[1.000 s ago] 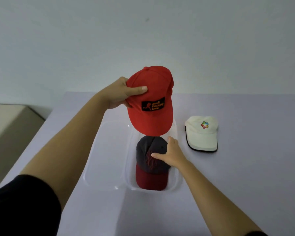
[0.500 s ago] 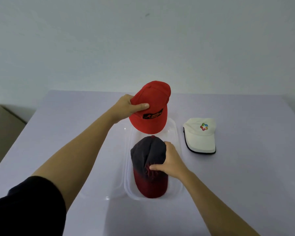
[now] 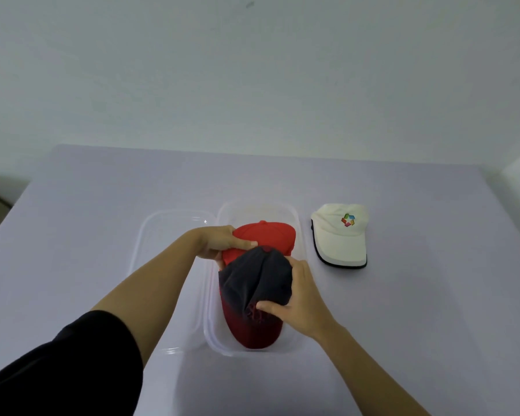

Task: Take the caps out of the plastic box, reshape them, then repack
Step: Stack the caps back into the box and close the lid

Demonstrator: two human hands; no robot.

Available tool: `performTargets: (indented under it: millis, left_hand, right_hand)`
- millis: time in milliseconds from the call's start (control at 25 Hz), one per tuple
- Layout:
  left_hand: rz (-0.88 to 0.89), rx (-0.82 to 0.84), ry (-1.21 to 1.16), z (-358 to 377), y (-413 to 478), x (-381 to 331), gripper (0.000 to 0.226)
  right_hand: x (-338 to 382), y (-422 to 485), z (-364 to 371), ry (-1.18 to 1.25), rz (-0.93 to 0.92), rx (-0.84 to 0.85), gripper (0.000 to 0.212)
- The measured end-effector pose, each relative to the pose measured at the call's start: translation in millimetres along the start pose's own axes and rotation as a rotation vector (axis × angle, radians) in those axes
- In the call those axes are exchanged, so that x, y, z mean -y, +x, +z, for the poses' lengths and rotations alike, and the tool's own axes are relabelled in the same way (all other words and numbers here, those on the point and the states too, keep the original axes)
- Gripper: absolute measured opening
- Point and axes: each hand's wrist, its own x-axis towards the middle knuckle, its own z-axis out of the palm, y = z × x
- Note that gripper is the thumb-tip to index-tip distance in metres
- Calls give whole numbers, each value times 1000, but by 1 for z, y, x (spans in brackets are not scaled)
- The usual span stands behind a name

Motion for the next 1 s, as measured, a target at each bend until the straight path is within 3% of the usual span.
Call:
performTargets:
  millis: [120, 200, 320, 400, 480, 640, 840, 1000]
  left_hand:
    - [37, -31, -65, 4, -1, 2, 44]
    - [74, -98, -84, 4, -4, -2, 41]
    - [128, -237, 126, 5, -6, -3, 41]
    - [254, -320, 279, 7, -8, 0, 50]
    - [346, -376, 331, 10, -13, 2, 38]
    - [272, -257, 464, 10, -20, 13, 31]
    - [161, -402, 683, 18, 0, 18, 32]
    - [180, -471, 591, 24, -1, 23, 20]
  right_hand:
    - [-12, 23, -17, -47, 2, 28, 92]
    - [-19, 45, -31, -121, 54, 186, 79]
    - [-22, 70, -42, -215, 65, 339, 56]
    - [-26, 77, -44, -295, 58, 312, 39]
    - [-28, 79, -43, -360, 73, 258, 33]
    - [-22, 78, -39, -437, 91, 219, 38]
    - [-10, 84, -34, -575, 128, 226, 41]
    - [-11, 82, -30, -526, 114, 180, 32]
